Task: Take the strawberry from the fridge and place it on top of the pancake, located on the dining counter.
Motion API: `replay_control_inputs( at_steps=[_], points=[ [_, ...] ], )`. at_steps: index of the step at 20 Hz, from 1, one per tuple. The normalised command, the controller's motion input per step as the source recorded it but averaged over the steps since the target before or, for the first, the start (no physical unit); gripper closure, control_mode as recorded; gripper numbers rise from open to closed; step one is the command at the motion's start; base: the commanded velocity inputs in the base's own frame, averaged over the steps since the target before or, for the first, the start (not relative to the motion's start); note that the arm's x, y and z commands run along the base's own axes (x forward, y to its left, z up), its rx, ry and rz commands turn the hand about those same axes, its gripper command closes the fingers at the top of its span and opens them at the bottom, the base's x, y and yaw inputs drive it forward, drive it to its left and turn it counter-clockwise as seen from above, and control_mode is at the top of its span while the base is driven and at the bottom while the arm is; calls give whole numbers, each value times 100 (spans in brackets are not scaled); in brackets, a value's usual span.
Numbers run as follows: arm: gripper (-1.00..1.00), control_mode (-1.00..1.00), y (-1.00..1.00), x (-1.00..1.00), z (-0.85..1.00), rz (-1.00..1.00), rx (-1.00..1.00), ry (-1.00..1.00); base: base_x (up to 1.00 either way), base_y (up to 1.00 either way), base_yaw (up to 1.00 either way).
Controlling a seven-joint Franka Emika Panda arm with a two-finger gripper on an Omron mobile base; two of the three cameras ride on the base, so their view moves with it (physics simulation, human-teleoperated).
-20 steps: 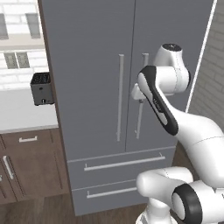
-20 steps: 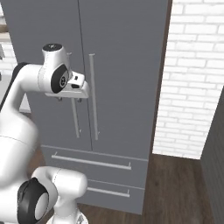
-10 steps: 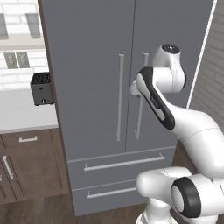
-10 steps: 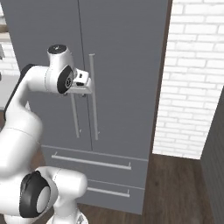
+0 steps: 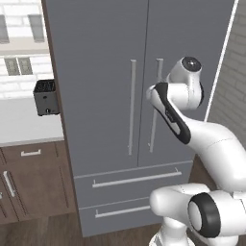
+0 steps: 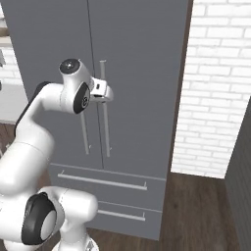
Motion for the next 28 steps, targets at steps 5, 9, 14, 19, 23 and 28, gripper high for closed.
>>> replay_control_inputs(
  at_steps=[5, 9, 14, 19, 23, 28],
  points=[
    [-100, -100, -21, 7, 0, -13, 0, -10, 0, 0, 0],
    [-100, -100, 0, 57, 0, -2, 0, 0, 0, 0, 0],
    [-100, -100, 0, 51, 0, 0, 0, 0, 0, 0, 0],
    [-100, -100, 0, 47, -7, 0, 1, 0, 0, 0, 0],
    [-100, -100, 0, 42, -23, 1, 0, 0, 0, 0, 0],
    [-100, -100, 0, 30, -32, 2, 1, -2, 0, 0, 0]
  ],
)
